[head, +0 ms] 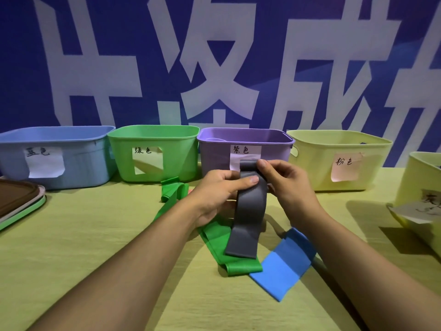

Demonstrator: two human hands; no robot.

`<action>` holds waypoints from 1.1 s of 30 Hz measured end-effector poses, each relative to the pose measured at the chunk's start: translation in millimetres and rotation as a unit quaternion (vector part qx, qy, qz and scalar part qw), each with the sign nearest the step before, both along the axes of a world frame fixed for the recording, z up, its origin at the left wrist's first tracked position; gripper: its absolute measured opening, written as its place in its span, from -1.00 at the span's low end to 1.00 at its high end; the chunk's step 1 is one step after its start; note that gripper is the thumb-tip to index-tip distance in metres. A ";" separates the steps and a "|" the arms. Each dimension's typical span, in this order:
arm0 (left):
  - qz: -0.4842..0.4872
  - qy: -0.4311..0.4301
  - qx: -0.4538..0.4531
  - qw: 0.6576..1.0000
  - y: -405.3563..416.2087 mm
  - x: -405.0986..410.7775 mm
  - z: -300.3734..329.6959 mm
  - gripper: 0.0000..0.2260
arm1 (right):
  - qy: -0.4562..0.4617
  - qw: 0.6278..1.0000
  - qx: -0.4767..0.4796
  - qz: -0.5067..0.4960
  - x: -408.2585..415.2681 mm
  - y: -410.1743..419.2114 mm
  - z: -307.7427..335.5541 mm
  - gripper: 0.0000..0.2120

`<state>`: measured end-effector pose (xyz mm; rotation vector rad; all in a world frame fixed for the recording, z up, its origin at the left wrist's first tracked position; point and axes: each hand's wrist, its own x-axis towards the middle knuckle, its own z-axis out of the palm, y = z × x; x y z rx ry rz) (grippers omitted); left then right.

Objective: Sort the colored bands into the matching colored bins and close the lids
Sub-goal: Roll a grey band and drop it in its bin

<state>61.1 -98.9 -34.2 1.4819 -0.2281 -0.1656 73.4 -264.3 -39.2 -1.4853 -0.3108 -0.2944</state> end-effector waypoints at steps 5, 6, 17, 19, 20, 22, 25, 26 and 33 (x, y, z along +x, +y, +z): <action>0.007 -0.002 -0.007 1.000 -1.2 1.5 -2.7 -0.76 | -0.018 1.000 0.000 0.002 2.2 -2.2 -2.7 -0.90; 0.009 -0.006 -0.009 1.000 -1.5 2.3 -3.5 -0.75 | -0.022 1.000 -0.003 0.004 2.9 -2.4 -3.4 -0.89; 0.053 -0.017 -0.045 0.997 -3.9 -1.5 3.6 -0.73 | -0.055 0.997 -0.046 0.018 2.6 -0.7 -5.1 -0.77; 0.083 -0.014 -0.046 0.995 -3.8 -0.1 4.6 -0.63 | -0.060 0.997 -0.050 0.029 0.7 0.6 -4.5 -0.75; 0.099 -0.015 -0.043 0.994 -3.6 1.8 3.8 -0.60 | -0.062 0.996 -0.054 0.033 -0.5 1.5 -4.1 -0.74; 0.119 -0.020 -0.035 0.992 -2.9 4.8 1.2 -0.58 | -0.067 0.995 -0.063 0.040 -1.9 2.7 -3.4 -0.72; 0.120 -0.019 -0.031 0.992 -2.5 5.3 -0.5 -0.66 | -0.048 0.996 -0.053 0.057 -2.6 1.7 -2.8 -0.72; 0.115 -0.019 -0.036 0.992 -2.7 5.4 -0.4 -0.68 | -0.034 0.996 -0.047 0.062 -2.2 0.3 -2.6 -0.74; 0.040 -0.060 -0.059 0.996 -4.2 3.9 -0.3 -0.84 | 0.051 0.997 -0.041 0.036 -7.2 0.5 0.6 -0.65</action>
